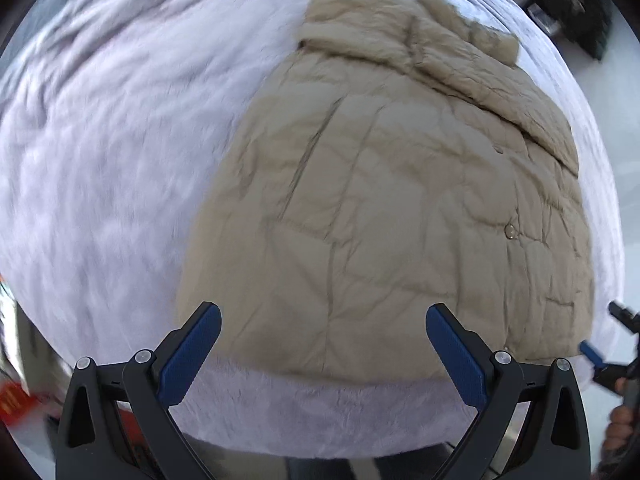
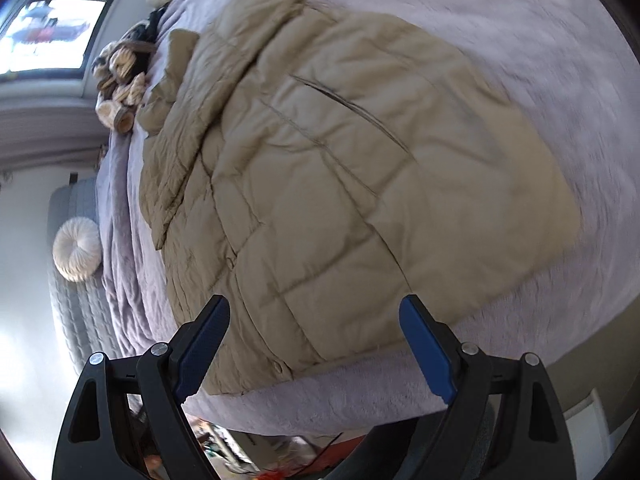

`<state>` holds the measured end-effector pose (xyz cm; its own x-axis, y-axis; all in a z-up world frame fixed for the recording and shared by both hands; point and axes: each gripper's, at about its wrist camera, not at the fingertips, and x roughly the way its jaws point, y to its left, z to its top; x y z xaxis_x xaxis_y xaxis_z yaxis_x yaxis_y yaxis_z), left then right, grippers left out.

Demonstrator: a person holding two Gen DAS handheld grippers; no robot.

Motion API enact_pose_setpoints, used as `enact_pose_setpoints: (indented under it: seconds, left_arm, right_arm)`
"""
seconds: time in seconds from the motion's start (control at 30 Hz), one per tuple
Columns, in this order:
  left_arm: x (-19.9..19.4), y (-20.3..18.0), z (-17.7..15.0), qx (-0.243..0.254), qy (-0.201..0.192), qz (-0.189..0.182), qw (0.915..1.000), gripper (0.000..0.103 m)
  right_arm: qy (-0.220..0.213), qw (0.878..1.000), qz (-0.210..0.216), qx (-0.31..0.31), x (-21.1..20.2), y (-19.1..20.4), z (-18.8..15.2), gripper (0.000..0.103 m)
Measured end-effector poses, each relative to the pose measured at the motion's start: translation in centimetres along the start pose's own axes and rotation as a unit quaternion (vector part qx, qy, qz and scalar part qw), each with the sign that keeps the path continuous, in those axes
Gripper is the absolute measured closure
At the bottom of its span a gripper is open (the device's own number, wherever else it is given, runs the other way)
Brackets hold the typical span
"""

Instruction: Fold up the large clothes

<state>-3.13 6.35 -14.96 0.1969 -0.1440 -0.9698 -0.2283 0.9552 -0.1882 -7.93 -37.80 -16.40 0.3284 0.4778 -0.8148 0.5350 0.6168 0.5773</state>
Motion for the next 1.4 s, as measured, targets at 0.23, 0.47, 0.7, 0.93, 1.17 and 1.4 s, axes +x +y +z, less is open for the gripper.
enact_pose_setpoints:
  seconds: [0.23,0.47,0.7,0.93,1.17,1.4]
  left_arm:
    - [2.9,5.6,-2.8,-0.103,0.050,-0.057,0.9917,0.000]
    - [7.2,6.4,-4.3,-0.183,0.088,-0.160,0.9660,0.000]
    - [8.1,4.1,-2.0,-0.172,0.078,-0.190,0.9634,0.000]
    - [8.1,3.6,-0.7,-0.150,0.069,-0.194,0.9670,0.064]
    - [4.5,4.5,0.7,-0.125,0.036,-0.265,0.9553,0.092]
    - [-1.7,3.1,5.8,-0.103,-0.024,-0.306,0.9461,0.092]
  right_arm:
    - [0.000,0.996,0.038,0.075,0.0,-4.9,-1.1,0.014]
    - [0.010,0.989,0.071,0.130,1.9,-8.2,-2.2,0.014]
    - [-0.005,0.979,0.125,0.160,4.0,-9.0,-1.2,0.014]
    - [-0.023,0.969,0.150,0.194,4.9,-9.6,0.0,0.014]
    - [-0.027,0.968,0.151,0.201,4.2,-10.4,0.1,0.091]
    - [-0.035,0.978,0.175,0.111,1.3,-5.4,3.4,0.094]
